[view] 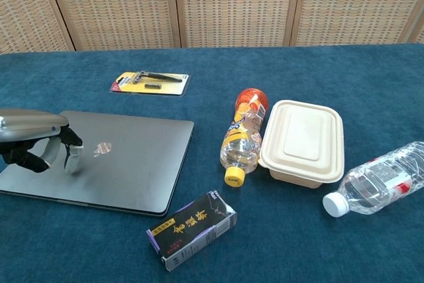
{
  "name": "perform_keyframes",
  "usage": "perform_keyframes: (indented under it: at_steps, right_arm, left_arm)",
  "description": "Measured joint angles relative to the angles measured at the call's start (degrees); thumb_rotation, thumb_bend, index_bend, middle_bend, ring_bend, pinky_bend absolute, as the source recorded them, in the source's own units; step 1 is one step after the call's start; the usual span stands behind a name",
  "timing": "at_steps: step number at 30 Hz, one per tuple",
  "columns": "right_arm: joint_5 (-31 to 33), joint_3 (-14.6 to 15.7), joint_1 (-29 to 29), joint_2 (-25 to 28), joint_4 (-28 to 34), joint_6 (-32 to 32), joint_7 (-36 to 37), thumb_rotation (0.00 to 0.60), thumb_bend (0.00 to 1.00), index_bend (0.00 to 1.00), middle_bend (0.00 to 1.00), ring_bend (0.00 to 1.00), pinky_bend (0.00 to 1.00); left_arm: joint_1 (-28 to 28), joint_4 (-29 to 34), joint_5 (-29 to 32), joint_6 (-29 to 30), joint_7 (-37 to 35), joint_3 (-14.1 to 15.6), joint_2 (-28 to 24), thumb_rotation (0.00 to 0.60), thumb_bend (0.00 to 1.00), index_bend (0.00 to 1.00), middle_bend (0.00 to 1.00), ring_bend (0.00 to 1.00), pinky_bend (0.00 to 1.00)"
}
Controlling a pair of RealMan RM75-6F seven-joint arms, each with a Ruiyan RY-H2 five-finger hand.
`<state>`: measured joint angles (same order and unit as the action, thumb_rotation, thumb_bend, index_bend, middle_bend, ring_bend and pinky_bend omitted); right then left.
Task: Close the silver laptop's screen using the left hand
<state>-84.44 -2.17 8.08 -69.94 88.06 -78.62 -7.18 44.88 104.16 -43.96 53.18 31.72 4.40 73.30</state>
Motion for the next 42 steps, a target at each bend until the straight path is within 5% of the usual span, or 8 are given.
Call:
perform_keyframes:
  at_steps: [9,14,17,22,36,42]
  right_arm:
    - [-0.1,-0.1,-0.1,-0.1,-0.1,-0.3,0.0,0.6,0.0,0.0,0.0,0.0,0.0]
    - [0.0,-0.1,0.0,-0.2,-0.2,-0.2,-0.1,0.6,0.0,0.0,0.0,0.0,0.0]
    - [-0.2,-0.1,0.0,-0.3,-0.2,-0.3,-0.3,0.6,0.0,0.0,0.0,0.0,0.0]
    - [-0.2,0.0,-0.1,-0.5,-0.2,-0.6,-0.9,0.6,0.0,0.0,0.0,0.0,0.0]
    - [-1.0,-0.3,-0.4,-1.3,-1.1,-2.1,-1.1,0.6,0.0,0.0,0.0,0.0,0.0]
    - [-1.4,-0.7,-0.6,-1.9,-2.0,-3.5,-1.4,0.6,0.0,0.0,0.0,0.0,0.0]
  left_arm:
    - [-1.7,0.4,-3.0,3.8,-2.8,-1.6,-0.8,0.6,0.61,0.5,0.4,0.2,0.21]
    - [-4.7,0.9,-8.7,10.1,-6.7,-3.1,-1.8,0.6,0.48,0.3,0.12,0.02,0.07]
    - [-7.6,1.3,-12.9,14.0,-9.2,-3.4,-2.7,0.6,0.45,0.16,0.02,0.0,0.01]
    - [-13.1,1.2,-19.2,19.6,-13.1,-2.3,-3.2,0.6,0.43,0.0,0.0,0.0,0.0]
    - [-25.1,-3.8,-28.4,34.4,-14.6,0.0,0.2,0.6,0.38,0.0,0.0,0.0,0.0]
    - [-28.8,-7.9,-29.7,35.9,-18.3,-0.2,0.5,0.6,0.37,0.0,0.0,0.0,0.0]
